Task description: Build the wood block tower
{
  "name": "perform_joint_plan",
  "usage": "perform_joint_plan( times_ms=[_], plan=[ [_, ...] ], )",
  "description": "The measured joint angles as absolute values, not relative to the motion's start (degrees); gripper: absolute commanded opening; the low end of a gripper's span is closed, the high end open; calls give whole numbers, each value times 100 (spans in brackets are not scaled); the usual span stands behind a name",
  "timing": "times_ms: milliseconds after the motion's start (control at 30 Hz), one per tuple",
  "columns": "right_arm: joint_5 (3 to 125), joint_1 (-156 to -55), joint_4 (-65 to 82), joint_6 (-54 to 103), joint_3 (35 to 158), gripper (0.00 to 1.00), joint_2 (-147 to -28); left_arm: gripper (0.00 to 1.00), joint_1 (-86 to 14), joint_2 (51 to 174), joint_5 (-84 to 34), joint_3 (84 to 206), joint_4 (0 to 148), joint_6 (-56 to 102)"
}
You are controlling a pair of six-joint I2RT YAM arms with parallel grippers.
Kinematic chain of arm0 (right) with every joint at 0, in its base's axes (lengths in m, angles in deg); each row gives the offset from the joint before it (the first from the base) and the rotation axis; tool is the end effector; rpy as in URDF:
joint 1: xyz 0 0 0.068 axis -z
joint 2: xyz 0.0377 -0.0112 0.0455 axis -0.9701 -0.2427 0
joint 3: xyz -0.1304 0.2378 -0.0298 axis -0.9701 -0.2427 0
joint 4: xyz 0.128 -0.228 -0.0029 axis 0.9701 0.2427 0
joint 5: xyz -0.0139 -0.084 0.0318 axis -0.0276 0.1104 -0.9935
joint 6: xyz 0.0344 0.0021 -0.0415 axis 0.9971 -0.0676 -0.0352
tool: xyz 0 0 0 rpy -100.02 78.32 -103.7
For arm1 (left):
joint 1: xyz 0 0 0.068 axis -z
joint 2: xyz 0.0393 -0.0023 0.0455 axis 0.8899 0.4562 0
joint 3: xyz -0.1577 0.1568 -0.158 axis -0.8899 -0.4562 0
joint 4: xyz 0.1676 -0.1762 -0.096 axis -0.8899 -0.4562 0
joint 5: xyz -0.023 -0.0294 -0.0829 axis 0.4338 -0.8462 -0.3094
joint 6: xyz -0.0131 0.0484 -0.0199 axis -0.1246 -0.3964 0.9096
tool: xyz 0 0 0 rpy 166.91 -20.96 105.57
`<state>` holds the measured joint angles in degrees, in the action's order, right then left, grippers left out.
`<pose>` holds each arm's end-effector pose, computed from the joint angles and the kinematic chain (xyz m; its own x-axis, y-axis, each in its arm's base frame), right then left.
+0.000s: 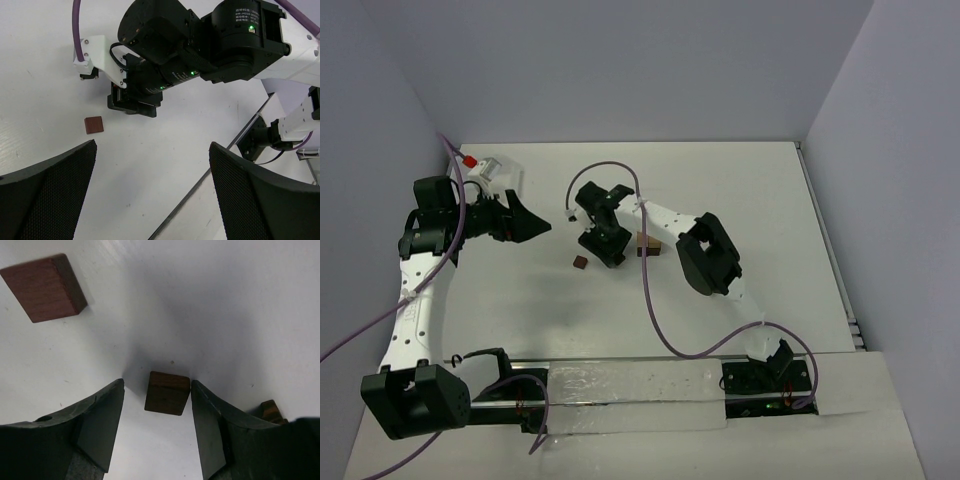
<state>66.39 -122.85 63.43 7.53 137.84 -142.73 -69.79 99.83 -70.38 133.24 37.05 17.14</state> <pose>0.3325 0.3604 0.1660 -0.5175 -0.8107 -0.2737 -0.8490 0.5264 0.0460 0.2253 -0.0014 0.3391 -0.6591 -0.1413 -0.7387 0.4954 0.6575 -0.5677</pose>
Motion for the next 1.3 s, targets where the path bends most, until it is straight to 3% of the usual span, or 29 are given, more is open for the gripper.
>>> perform_joint_plan(
  times_ms=[133, 333, 467, 567, 633, 867, 1000, 1300],
  plan=[
    [6562, -12285, 6392, 708, 13873, 48, -14283, 99, -6980, 9999, -7039, 13348, 3705, 1710],
    [6424, -12343, 6419, 507, 13858, 47, -14282, 99, -7011, 10010, -7062, 13350, 3706, 1712],
    [6415, -12511, 6423, 300, 13695, 53, -14248, 99, -7045, 10030, -7118, 13350, 3709, 1716],
    [6401, -12633, 6413, 164, 13543, 66, -14161, 99, -7053, 10039, -7145, 13350, 3712, 1716],
    [6370, -12692, 6416, 93, 13469, 69, -14113, 99, -7054, 10040, -7169, 13350, 3712, 1714],
    [6354, -12746, 6361, -42, 13258, 70, -13988, 99, -7084, 10042, -7244, 13350, 3718, 1716],
    [6359, -12744, 6317, -101, 13108, 65, -13906, 99, -7086, 10042, -7276, 13350, 3732, 1714],
    [6376, -12729, 6235, -124, 12949, 39, -13818, 99, -7095, 10044, -7297, 13350, 3749, 1714]
  ],
)
